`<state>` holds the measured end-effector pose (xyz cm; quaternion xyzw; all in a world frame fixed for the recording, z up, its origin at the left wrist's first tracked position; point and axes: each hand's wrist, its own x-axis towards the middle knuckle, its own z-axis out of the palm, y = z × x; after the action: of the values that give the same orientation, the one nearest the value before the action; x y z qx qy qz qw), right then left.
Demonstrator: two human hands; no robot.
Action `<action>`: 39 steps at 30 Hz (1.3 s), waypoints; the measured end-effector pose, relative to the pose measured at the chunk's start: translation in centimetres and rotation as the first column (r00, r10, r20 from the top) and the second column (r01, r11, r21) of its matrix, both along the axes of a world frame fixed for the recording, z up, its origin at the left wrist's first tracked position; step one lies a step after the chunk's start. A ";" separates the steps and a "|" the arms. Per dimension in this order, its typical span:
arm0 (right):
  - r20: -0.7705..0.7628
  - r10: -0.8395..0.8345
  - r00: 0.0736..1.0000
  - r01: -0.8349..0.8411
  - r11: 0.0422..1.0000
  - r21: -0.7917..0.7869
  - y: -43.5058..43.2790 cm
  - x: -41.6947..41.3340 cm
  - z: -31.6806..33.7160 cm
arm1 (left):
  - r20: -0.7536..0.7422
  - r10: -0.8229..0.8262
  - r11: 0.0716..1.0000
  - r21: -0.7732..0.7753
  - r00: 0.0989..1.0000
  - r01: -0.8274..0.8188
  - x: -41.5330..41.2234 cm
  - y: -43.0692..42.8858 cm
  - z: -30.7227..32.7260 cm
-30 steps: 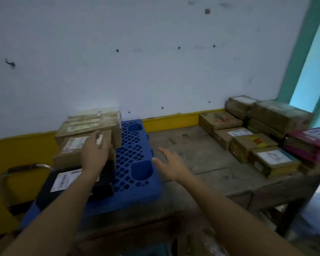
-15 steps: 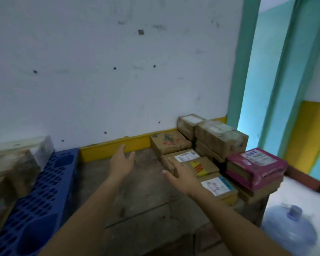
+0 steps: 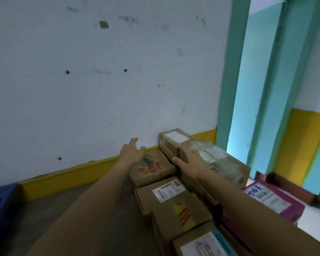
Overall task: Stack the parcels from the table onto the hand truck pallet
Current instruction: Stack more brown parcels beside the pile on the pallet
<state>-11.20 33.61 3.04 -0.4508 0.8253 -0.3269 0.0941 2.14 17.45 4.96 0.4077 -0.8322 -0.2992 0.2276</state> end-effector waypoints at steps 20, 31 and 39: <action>0.028 0.249 0.968 -0.239 0.881 0.408 -16.9 -27.5 -2.9 | 0.166 0.005 0.988 0.152 0.986 -0.030 -26.0 -11.6 -6.8; 0.024 0.282 0.959 -0.274 0.905 0.326 -18.5 -25.2 -1.1 | -0.017 0.144 0.931 0.340 0.989 -0.130 -24.8 -12.5 -6.9; 0.000 0.335 0.942 -0.328 0.920 0.214 -22.1 -11.0 3.1 | -0.128 0.328 0.930 0.219 0.936 -0.296 -9.8 -13.7 -1.6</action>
<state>-22.21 11.48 6.10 -0.5773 0.7686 -0.2086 0.1801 -7.63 3.73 3.37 0.5298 -0.7015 -0.3720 0.2981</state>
